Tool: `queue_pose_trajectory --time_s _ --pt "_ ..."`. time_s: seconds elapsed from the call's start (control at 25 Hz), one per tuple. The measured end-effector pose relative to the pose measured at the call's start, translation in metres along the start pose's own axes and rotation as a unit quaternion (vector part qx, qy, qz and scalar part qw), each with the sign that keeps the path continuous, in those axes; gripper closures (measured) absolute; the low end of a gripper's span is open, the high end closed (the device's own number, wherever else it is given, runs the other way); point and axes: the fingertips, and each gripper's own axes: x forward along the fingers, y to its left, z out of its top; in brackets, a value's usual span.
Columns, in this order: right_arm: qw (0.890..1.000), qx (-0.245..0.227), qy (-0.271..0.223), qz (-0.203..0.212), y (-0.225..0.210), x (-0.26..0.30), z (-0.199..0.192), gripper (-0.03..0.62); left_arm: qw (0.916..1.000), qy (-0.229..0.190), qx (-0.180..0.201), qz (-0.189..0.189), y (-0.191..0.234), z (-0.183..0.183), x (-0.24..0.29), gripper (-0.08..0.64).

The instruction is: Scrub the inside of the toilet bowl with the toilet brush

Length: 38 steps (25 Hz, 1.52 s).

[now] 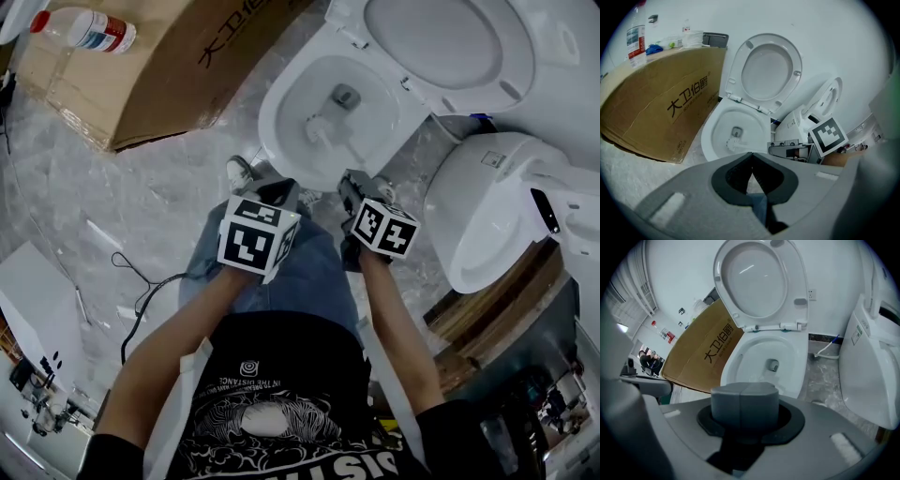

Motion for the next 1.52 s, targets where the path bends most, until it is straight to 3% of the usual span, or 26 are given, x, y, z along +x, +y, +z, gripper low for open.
queue_pose_trajectory --time_s 0.28,0.76,1.0,1.52 --pt "1.0 -0.007 0.002 0.005 0.002 0.02 0.007 0.442 1.0 0.003 -0.005 0.005 0.003 -0.009 -0.001 0.563" --pt "0.999 -0.02 -0.026 -0.027 -0.016 0.049 0.071 0.442 0.999 0.005 -0.037 0.024 0.022 -0.021 -0.007 0.563" --pt "0.998 -0.008 -0.048 -0.037 -0.033 0.047 0.094 0.442 0.9995 0.009 -0.025 0.019 0.017 -0.02 -0.007 0.563" --pt "0.996 0.016 -0.048 -0.067 -0.074 0.015 0.073 0.442 0.9998 0.016 0.001 0.013 0.004 -0.009 0.0 0.563"
